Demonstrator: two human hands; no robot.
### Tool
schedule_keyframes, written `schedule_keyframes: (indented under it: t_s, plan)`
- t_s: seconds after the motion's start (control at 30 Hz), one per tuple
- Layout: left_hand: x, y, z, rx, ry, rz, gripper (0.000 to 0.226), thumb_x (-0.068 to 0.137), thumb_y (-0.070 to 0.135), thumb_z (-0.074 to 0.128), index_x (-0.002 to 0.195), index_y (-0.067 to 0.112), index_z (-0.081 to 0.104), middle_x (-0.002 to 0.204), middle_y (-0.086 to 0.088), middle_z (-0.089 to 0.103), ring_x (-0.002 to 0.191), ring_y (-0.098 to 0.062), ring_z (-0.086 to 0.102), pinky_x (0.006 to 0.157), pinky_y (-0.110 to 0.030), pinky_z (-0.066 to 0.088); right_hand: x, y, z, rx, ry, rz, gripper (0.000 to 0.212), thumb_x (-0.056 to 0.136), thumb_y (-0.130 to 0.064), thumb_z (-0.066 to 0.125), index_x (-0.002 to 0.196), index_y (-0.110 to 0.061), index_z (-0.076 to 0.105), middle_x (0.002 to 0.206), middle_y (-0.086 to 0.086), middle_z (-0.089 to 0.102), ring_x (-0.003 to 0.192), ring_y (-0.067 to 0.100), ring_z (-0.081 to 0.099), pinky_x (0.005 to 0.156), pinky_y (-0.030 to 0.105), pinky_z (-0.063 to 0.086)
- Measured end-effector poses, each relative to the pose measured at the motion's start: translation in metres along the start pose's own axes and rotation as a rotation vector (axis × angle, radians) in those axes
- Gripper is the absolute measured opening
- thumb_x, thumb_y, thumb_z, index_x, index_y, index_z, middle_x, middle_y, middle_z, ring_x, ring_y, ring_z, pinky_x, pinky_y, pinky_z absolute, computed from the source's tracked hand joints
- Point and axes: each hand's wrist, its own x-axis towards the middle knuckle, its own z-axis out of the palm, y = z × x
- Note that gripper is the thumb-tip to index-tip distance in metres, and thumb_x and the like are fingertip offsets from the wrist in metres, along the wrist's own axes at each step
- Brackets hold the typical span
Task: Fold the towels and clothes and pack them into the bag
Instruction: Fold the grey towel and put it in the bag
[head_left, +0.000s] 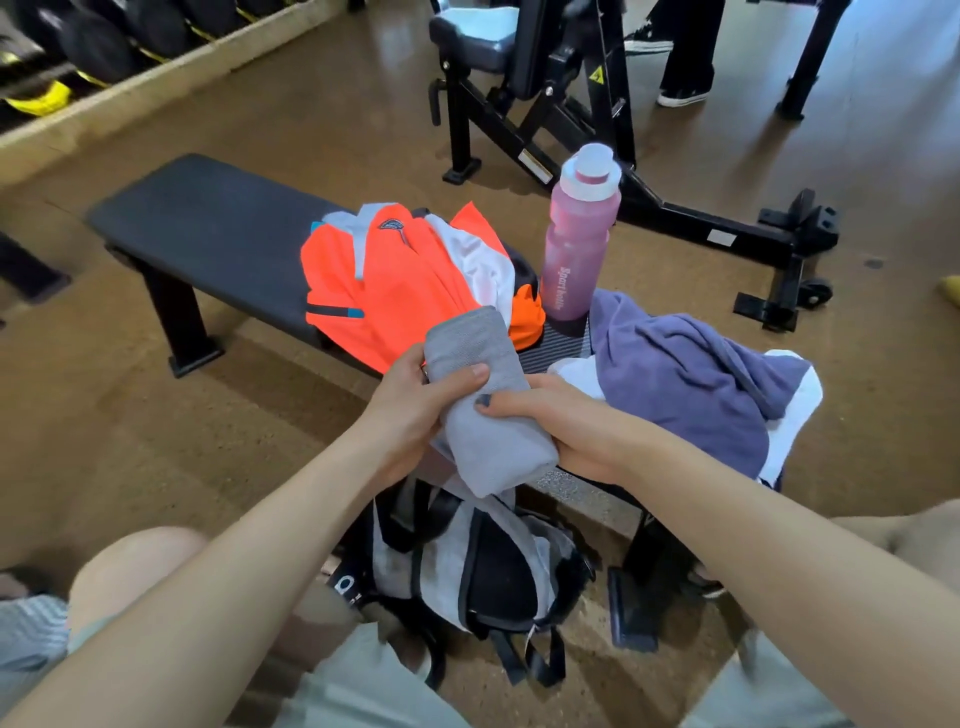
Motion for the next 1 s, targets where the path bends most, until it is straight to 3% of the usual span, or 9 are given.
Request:
schedule_keyframes:
  t_s: [0.1,0.2,0.3,0.4,0.53,0.7,0.77,0.87,1.0]
  plan:
    - [-0.001,0.002,0.007,0.161,-0.008,0.039,0.048,0.089,0.023,0.077,0.131,0.011,0.058,0.120,-0.008,0.072,0.111,-0.018,0.070,0.090,-0.036,0.058,-0.004,0.001,-0.007,-0.097,0.062,-0.040,0.026,0.096,-0.016,0.065,0.119,-0.003,0.068,0.112,0.018,0.074,0.098,0.026,0.072,0.079,0.035,0.056]
    - [-0.007,0.001,-0.005,0.643,-0.064,0.091,0.041,0.095,0.038,0.067,0.130,0.023,0.052,0.119,0.013,0.065,0.105,0.008,0.063,0.089,-0.019,0.049,-0.010,0.008,-0.019,-0.347,0.242,-0.125,0.023,0.086,-0.023,0.070,0.102,-0.007,0.070,0.099,0.013,0.075,0.088,0.023,0.069,0.075,0.034,0.050]
    - [-0.018,-0.011,-0.038,1.333,-0.388,0.074,0.048,0.087,0.055,0.067,0.124,0.025,0.056,0.112,0.014,0.060,0.107,-0.010,0.061,0.088,-0.030,0.048,-0.017,0.024,-0.029,-0.422,0.357,-0.142,0.016,0.085,-0.026,0.070,0.095,-0.013,0.069,0.092,0.005,0.075,0.084,0.021,0.069,0.071,0.032,0.051]
    - [-0.029,-0.027,-0.052,1.790,-0.582,0.172,0.044,0.073,0.046,0.070,0.109,0.025,0.057,0.100,0.007,0.052,0.097,-0.021,0.056,0.074,-0.036,0.046,-0.024,0.046,-0.020,-0.287,0.263,-0.080,0.015,0.085,-0.023,0.072,0.099,-0.015,0.071,0.095,0.002,0.076,0.084,0.018,0.071,0.073,0.030,0.053]
    - [-0.040,-0.042,-0.067,1.825,-0.582,0.347,0.064,0.073,0.036,0.067,0.134,0.026,0.050,0.138,-0.003,0.049,0.125,-0.028,0.049,0.086,-0.042,0.051,-0.013,0.075,0.004,-0.184,0.074,0.033,0.014,0.089,-0.011,0.068,0.102,-0.016,0.071,0.093,-0.003,0.075,0.081,0.010,0.068,0.070,0.022,0.052]
    - [-0.075,-0.040,-0.081,1.766,-0.635,0.458,0.034,0.079,0.034,0.069,0.091,0.023,0.040,0.115,-0.004,0.044,0.071,-0.022,0.045,0.056,-0.033,0.041,0.010,0.088,-0.004,-0.050,0.204,0.144,0.038,0.075,-0.021,0.073,0.113,-0.012,0.070,0.104,0.009,0.076,0.094,0.028,0.072,0.079,0.039,0.055]
    - [-0.085,-0.043,-0.089,1.758,-0.668,0.473,0.028,0.081,0.036,0.062,0.089,0.026,0.038,0.123,-0.007,0.046,0.073,-0.022,0.043,0.062,-0.033,0.040,0.016,0.094,-0.008,0.008,0.207,0.157,0.040,0.076,-0.020,0.071,0.115,-0.012,0.070,0.110,0.014,0.076,0.101,0.034,0.072,0.086,0.045,0.056]
    - [-0.098,-0.044,-0.092,1.855,-0.705,0.550,0.016,0.079,0.046,0.050,0.088,0.032,0.051,0.088,0.009,0.057,0.085,-0.019,0.046,0.074,-0.033,0.039,0.024,0.099,0.005,0.063,0.129,0.139,0.039,0.077,-0.016,0.070,0.116,-0.011,0.069,0.113,0.016,0.075,0.104,0.034,0.071,0.089,0.046,0.055]
    - [-0.114,-0.047,-0.078,1.829,-0.813,0.702,0.004,0.081,0.025,0.056,0.080,0.026,0.051,0.078,0.007,0.050,0.078,-0.019,0.043,0.070,-0.033,0.045,0.047,0.110,0.049,-0.071,-0.157,0.280,0.039,0.076,-0.016,0.070,0.113,-0.005,0.067,0.110,0.016,0.074,0.098,0.031,0.069,0.085,0.042,0.054]
